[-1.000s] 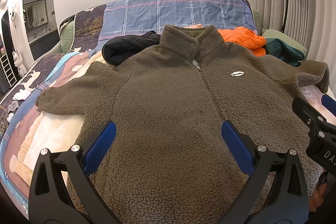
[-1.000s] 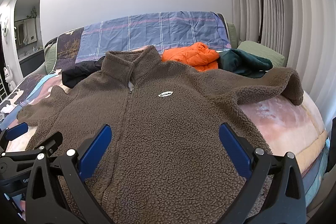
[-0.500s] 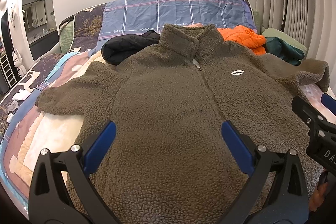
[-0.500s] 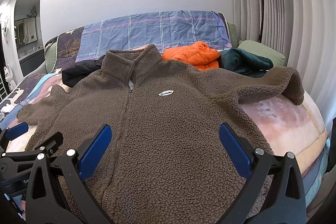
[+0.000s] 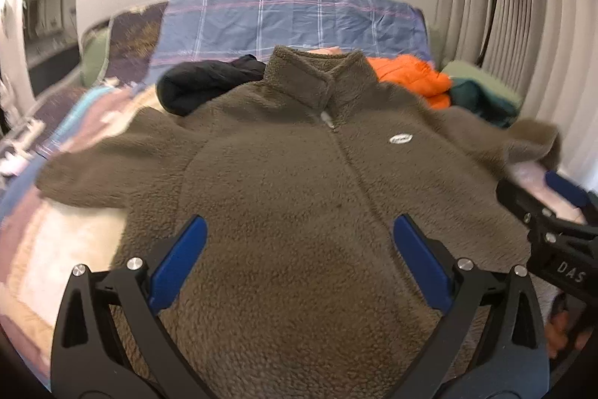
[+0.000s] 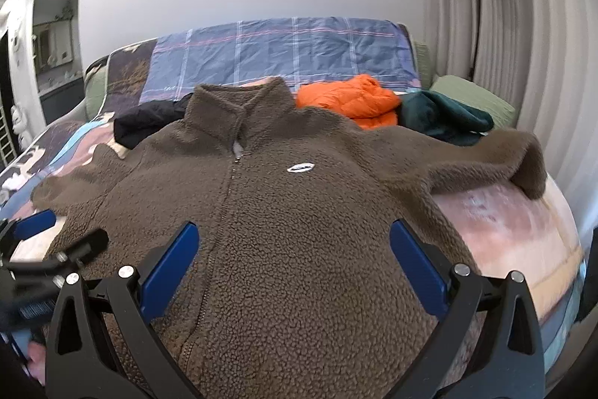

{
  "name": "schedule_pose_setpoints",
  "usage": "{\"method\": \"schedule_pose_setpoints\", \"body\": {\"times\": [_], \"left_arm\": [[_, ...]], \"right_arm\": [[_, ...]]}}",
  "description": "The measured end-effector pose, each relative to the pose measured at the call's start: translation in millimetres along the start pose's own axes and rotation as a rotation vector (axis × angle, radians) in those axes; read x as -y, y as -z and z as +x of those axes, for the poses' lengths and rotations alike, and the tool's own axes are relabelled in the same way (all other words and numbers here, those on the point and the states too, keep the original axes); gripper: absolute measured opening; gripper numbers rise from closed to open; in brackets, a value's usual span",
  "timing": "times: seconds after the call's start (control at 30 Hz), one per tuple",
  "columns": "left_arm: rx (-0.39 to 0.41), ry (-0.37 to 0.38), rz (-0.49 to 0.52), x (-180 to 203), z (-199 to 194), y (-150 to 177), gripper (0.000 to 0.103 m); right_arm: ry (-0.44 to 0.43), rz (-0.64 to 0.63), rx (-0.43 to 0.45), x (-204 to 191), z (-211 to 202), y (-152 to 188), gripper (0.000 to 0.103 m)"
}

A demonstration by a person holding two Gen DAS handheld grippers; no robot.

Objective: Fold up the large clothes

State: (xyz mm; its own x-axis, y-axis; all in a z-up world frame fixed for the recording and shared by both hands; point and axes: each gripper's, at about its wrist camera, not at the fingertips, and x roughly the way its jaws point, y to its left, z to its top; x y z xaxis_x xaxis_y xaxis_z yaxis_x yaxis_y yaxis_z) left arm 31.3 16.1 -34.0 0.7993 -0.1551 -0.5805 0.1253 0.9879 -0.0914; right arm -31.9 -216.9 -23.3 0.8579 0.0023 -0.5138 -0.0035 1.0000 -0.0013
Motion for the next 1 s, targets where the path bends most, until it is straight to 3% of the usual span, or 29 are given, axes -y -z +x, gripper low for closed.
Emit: {"method": "schedule_pose_setpoints", "body": {"times": [0.13, 0.3, 0.47, 0.6, 0.73, 0.83, 0.9, 0.93, 1.0], "left_arm": [[-0.041, -0.011, -0.131, -60.1, 11.4, -12.2, 0.090], [-0.120, -0.198, -0.388, -181.5, 30.8, -10.4, 0.078], [-0.189, -0.261, -0.686, -302.1, 58.1, 9.0, 0.073], [-0.172, -0.274, -0.770, -358.5, 79.0, 8.1, 0.073], [-0.167, -0.282, -0.881, -400.7, 101.8, 6.3, 0.073], [-0.130, -0.263, -0.971, -427.6, 111.9, 11.1, 0.052], [-0.128, -0.248, -1.016, -438.6, 118.0, 12.5, 0.023], [-0.122, -0.233, -1.028, -441.9, 120.5, 11.5, 0.016], [-0.107, -0.233, -1.017, -441.5, 121.9, 1.6, 0.014]], "right_arm": [[-0.002, -0.039, -0.023, 4.4, 12.0, -13.5, 0.102], [0.014, -0.046, -0.053, 11.4, 31.8, -16.0, 0.102], [-0.023, -0.024, -0.176, 17.4, 66.2, -18.3, 0.102], [-0.018, 0.020, -0.260, 24.1, 92.4, -24.2, 0.102], [0.014, 0.005, -0.284, 20.3, 108.9, -29.2, 0.102], [0.029, -0.025, -0.288, 12.9, 117.4, -31.5, 0.102], [0.030, -0.048, -0.296, 7.9, 122.3, -32.6, 0.102], [0.030, -0.058, -0.298, 5.8, 124.4, -33.7, 0.102], [0.029, -0.074, -0.291, 2.5, 127.5, -37.2, 0.102]]}}
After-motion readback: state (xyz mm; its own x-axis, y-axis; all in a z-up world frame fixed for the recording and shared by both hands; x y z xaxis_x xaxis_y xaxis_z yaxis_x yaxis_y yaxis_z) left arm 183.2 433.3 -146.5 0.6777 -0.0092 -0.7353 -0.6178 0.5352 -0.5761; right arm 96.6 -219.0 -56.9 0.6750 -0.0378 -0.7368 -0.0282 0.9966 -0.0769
